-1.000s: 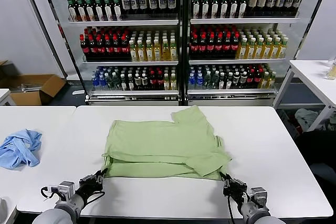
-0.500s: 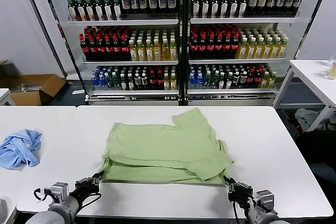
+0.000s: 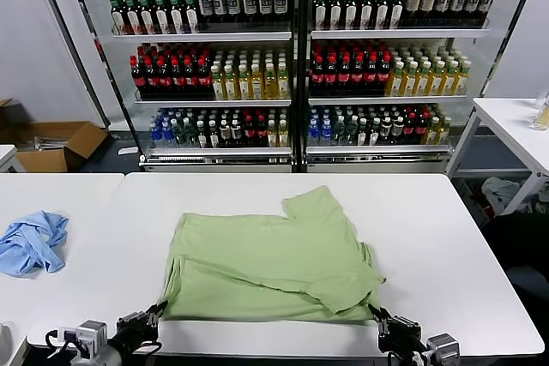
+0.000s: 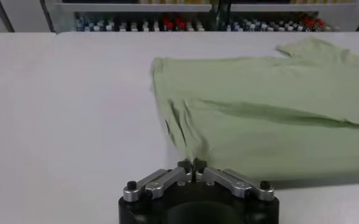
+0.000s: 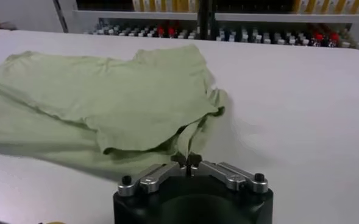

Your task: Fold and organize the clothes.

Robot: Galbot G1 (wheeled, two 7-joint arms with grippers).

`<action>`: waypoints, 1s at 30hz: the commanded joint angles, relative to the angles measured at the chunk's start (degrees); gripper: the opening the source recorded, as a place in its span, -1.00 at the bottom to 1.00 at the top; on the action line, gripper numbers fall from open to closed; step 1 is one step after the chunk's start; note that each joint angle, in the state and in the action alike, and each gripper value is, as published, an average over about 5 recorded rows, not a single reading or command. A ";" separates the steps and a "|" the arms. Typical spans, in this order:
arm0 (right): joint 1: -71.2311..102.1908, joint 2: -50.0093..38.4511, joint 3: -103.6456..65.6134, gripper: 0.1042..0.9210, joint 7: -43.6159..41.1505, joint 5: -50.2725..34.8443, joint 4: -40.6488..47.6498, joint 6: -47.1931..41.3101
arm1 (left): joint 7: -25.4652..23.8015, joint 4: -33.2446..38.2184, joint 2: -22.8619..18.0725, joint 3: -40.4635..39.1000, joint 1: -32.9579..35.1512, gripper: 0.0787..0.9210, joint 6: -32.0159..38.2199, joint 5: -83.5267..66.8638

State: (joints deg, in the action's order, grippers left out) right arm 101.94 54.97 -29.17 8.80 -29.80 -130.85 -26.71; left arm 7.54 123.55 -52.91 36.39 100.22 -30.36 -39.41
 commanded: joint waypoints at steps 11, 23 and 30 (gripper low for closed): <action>2.67 -0.39 -1.68 -0.67 0.84 3.00 -3.13 -1.38 | 1.07 5.00 -0.94 2.38 5.50 -0.71 -1.01 4.31; -14.00 -2.60 -4.72 0.18 2.95 -5.31 -6.30 -6.40 | -1.82 3.45 -1.01 -0.96 -8.60 0.11 5.46 6.01; -37.42 -0.66 7.64 0.65 4.96 -7.85 11.64 -6.45 | -5.39 -9.43 -0.31 -3.60 -21.98 0.58 6.35 1.68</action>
State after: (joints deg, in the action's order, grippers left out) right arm 85.05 53.83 -29.05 12.31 -34.34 -130.58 -31.90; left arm 6.07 126.94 -53.84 35.64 95.49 -27.06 -34.76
